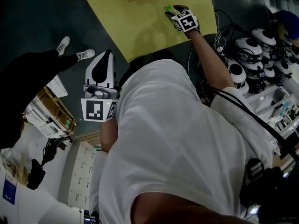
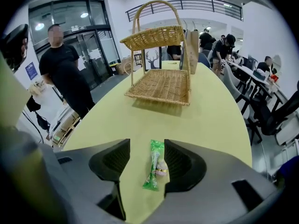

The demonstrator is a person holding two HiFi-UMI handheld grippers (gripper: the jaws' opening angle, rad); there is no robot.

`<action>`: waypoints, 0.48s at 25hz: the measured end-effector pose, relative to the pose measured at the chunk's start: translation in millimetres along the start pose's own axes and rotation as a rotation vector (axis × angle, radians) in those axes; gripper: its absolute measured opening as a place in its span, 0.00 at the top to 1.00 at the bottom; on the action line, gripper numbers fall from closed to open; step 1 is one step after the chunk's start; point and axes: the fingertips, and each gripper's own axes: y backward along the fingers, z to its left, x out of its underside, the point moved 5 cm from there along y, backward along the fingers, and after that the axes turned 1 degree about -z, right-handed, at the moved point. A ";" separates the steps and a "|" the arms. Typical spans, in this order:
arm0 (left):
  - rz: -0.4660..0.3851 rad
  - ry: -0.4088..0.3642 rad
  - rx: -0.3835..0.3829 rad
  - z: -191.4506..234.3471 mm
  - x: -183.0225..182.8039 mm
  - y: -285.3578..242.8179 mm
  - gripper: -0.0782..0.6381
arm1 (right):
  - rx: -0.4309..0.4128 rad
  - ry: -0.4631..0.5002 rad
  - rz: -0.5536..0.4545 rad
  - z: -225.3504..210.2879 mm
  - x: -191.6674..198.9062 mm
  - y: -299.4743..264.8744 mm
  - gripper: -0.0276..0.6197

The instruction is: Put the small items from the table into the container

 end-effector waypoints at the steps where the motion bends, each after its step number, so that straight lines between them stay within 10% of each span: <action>1: 0.003 0.003 0.000 0.6 0.4 -0.2 0.88 | -0.002 -0.003 0.006 1.6 1.8 -1.9 0.59; 12: 0.045 0.029 -0.009 -12.6 23.3 -27.5 0.88 | -0.017 -0.045 0.071 -21.7 50.1 -24.7 0.59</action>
